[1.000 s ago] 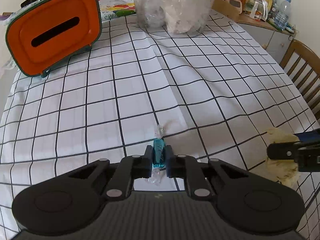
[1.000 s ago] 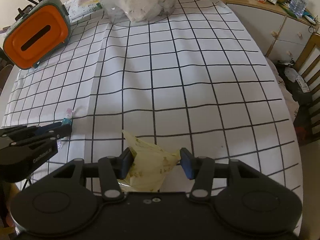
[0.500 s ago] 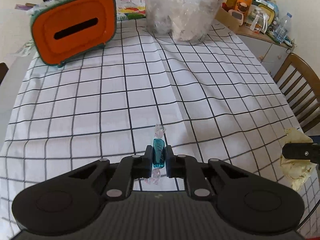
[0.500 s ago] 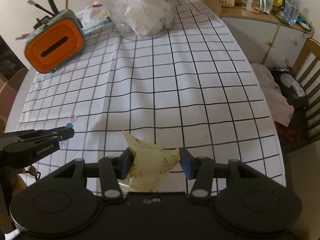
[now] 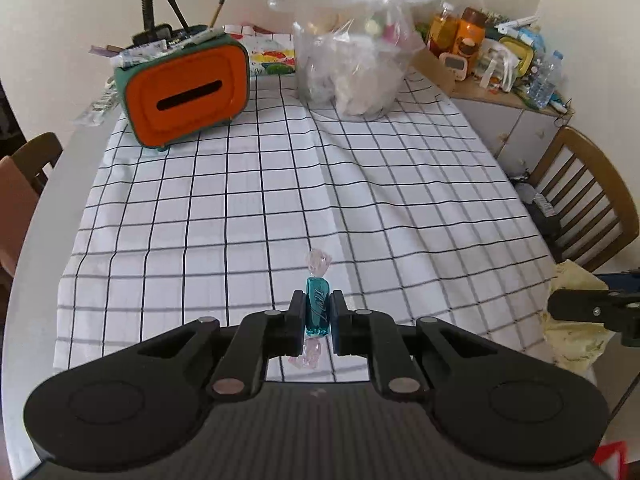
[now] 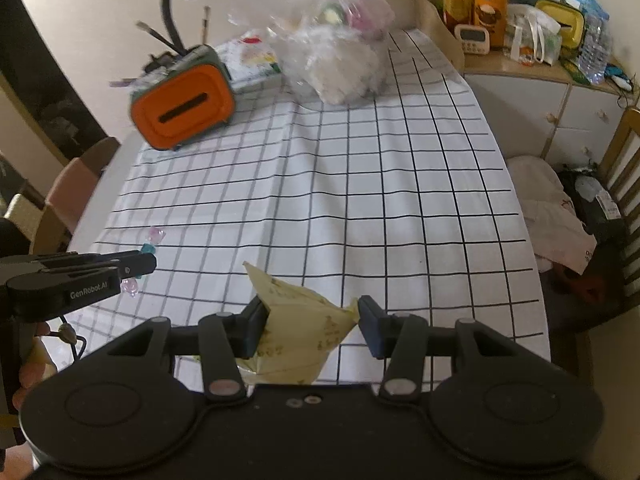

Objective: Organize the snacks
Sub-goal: 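Carry the teal candy and cream bag over the box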

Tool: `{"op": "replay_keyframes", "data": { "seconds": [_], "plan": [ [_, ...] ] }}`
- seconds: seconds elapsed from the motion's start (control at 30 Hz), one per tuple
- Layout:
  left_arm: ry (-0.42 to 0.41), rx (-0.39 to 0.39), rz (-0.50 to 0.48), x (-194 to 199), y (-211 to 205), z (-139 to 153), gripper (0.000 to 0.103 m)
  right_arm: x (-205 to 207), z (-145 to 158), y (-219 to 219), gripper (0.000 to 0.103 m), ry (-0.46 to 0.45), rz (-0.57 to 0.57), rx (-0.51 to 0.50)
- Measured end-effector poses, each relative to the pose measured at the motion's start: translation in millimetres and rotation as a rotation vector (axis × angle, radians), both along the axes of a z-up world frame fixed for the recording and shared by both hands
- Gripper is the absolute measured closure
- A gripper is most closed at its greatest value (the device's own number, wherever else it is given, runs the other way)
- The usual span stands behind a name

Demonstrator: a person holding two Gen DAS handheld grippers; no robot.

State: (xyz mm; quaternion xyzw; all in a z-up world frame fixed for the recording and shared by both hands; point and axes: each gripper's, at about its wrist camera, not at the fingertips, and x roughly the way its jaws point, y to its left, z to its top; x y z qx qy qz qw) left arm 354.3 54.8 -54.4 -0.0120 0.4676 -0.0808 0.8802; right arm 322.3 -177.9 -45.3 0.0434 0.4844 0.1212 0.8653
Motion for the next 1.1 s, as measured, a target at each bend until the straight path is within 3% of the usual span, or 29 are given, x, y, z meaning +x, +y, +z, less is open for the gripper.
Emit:
{"op": "replay_keyframes", "data": {
  "seconds": [0.27, 0.63, 0.9, 1.1],
  "plan": [
    [-0.002, 0.01, -0.001, -58, -17, 33, 0.091, -46, 23, -8, 0.055, -0.007, 0.107, -0.006],
    [0.027, 0.026, 0.02, -134, -46, 52, 0.091, -107, 44, -23, 0.055, -0.018, 0.209, 0.001],
    [0.075, 0.035, 0.031, -183, -63, 53, 0.091, -141, 42, -30, 0.055, 0.008, 0.273, 0.02],
    [0.135, 0.037, 0.007, -214, -78, 34, 0.091, -164, 20, -34, 0.055, 0.074, 0.306, 0.041]
  ]
}}
